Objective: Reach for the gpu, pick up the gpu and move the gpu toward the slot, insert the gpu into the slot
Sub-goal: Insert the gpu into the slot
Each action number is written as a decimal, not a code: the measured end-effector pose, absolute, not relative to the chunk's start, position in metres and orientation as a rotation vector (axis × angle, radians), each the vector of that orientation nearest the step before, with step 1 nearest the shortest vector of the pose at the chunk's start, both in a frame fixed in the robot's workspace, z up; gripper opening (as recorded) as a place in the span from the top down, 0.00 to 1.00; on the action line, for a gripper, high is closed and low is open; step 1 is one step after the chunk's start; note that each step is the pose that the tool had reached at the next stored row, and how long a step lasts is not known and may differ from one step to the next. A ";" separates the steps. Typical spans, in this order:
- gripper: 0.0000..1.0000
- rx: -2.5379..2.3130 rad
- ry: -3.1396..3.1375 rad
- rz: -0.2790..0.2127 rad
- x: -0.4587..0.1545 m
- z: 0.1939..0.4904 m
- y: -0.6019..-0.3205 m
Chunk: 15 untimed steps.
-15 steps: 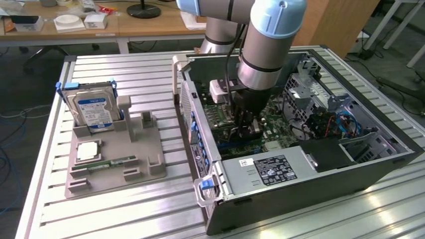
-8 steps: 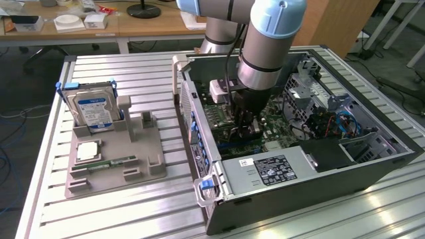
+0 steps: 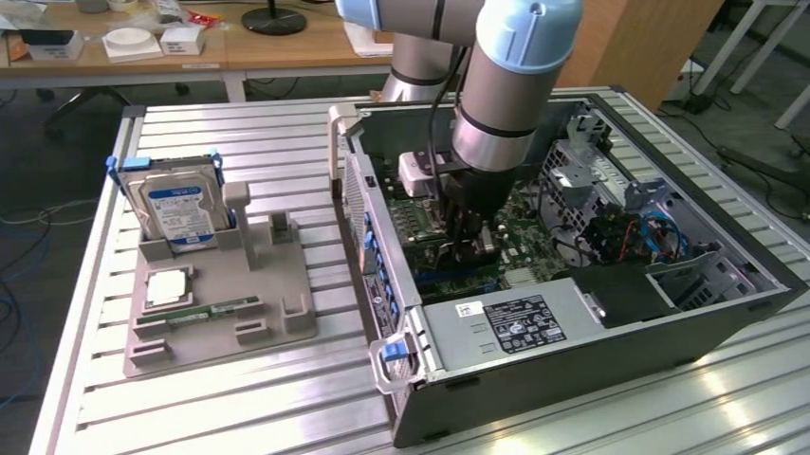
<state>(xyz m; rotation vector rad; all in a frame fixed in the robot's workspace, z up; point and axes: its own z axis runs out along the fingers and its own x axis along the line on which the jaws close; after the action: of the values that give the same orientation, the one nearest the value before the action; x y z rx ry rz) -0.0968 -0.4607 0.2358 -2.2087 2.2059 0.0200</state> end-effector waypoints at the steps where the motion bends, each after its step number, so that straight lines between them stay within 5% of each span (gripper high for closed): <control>1: 0.73 -2.209 2.206 0.020 -0.097 0.235 -0.461; 15: 0.73 -2.209 2.206 0.020 -0.099 0.234 -0.461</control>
<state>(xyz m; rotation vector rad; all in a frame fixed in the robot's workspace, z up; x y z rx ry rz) -0.0987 -0.4607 0.2339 -2.2087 2.2056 0.0200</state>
